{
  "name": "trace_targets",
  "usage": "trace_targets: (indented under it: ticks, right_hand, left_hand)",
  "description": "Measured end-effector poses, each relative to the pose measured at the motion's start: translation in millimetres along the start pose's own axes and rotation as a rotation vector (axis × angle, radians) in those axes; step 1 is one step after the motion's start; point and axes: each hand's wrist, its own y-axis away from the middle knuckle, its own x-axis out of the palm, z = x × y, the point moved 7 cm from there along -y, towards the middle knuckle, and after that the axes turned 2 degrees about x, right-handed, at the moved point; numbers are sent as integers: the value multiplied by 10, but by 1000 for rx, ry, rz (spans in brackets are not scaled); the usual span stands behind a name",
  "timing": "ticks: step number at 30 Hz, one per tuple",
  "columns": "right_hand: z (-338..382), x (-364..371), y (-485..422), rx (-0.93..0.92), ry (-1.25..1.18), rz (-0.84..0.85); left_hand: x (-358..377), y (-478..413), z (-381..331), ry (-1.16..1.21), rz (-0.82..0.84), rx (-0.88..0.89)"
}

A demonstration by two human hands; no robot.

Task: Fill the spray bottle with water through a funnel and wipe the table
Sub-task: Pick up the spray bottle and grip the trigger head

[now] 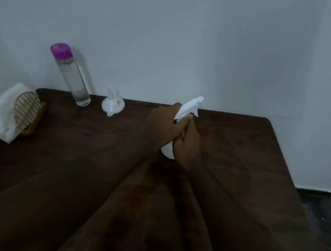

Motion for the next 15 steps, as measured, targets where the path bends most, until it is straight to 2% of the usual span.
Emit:
trace_targets:
  ticks: [6, 11, 15]
  right_hand:
    - [79, 81, 288, -182, -115, -121]
    - [40, 65, 344, -292, -85, -86]
    - [56, 114, 399, -273, -100, -63]
  left_hand:
    - [-165, 325, 33, 96, -255, 185]
    - [-194, 475, 84, 130, -344, 258]
    - [-316, 625, 89, 95, -388, 280]
